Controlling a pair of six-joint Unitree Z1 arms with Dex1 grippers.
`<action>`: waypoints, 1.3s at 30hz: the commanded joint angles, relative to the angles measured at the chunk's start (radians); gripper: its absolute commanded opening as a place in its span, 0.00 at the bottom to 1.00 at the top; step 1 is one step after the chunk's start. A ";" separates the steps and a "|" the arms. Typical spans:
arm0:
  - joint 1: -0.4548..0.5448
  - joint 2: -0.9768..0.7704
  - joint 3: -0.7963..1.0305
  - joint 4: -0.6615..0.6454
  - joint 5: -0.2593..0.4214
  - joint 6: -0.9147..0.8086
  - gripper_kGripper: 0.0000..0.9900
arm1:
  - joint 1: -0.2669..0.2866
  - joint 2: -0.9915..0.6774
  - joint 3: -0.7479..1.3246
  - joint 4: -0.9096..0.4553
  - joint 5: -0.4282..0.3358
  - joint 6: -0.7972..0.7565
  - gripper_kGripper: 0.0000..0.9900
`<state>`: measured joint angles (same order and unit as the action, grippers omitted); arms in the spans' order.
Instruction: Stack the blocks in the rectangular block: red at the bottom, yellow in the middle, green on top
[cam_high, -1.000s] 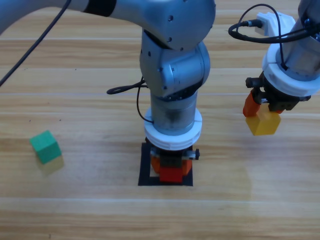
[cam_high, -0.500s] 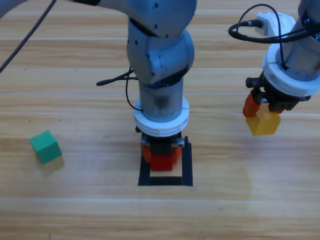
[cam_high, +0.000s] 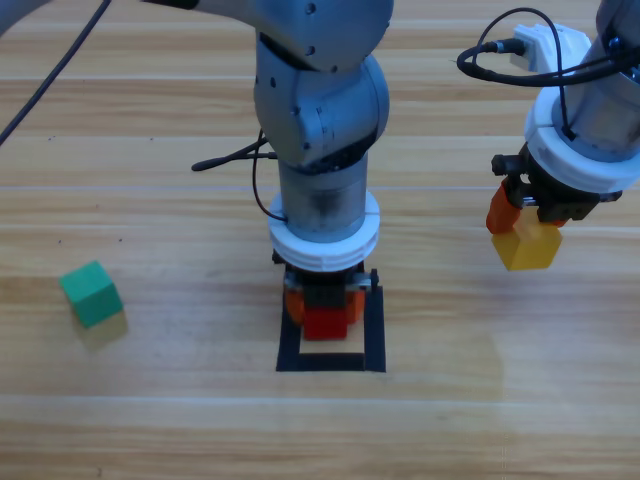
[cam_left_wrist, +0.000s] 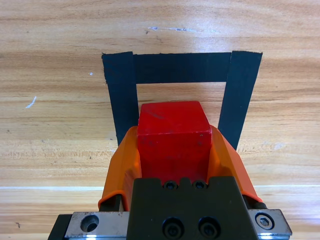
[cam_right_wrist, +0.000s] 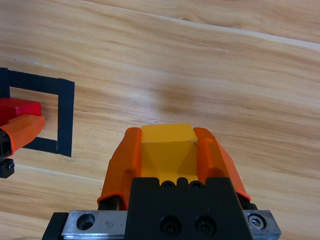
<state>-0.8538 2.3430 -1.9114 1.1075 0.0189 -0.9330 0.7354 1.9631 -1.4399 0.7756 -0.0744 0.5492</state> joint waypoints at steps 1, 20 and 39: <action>-0.002 0.025 -0.024 0.005 -0.011 -0.023 0.08 | 0.032 0.069 0.026 -0.025 -0.021 0.009 0.35; -0.018 0.058 -0.026 0.005 -0.007 -0.036 0.09 | 0.035 0.069 0.030 -0.029 -0.022 0.009 0.35; -0.025 0.068 -0.015 -0.002 -0.004 -0.038 0.09 | 0.035 0.071 0.032 -0.032 -0.022 0.009 0.35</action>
<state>-0.8585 2.3455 -1.9467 1.1075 0.0188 -0.9599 0.7354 1.9634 -1.4364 0.7671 -0.0762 0.5492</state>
